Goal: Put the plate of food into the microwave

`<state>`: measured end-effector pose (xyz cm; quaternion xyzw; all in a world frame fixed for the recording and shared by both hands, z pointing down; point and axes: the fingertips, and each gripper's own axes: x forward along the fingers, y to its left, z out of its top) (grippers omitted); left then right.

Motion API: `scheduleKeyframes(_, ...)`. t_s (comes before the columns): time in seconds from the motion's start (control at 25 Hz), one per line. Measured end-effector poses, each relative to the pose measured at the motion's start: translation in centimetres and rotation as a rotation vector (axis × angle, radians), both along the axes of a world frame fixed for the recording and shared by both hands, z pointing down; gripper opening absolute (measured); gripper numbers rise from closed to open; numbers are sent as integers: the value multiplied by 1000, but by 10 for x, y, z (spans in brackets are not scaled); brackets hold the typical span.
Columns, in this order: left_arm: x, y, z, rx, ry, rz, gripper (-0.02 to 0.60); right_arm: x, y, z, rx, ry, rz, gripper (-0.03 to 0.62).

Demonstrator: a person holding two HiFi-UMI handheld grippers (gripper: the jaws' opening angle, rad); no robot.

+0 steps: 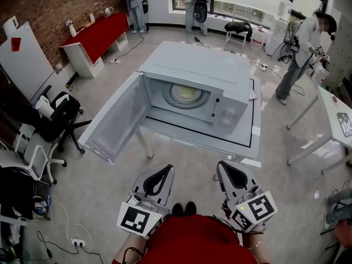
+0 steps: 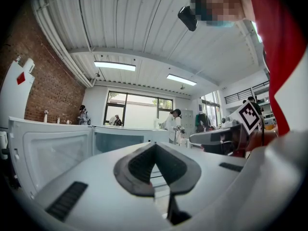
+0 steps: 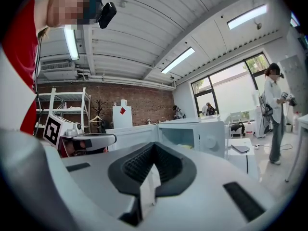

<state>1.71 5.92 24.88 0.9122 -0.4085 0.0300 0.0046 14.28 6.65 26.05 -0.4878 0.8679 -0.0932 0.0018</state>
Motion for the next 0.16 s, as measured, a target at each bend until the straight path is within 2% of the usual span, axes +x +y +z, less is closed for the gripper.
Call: scheduleKeyframes(0.16,4,-1,0,4,1,6,8,1,-3,-3,10,3,-7,11)
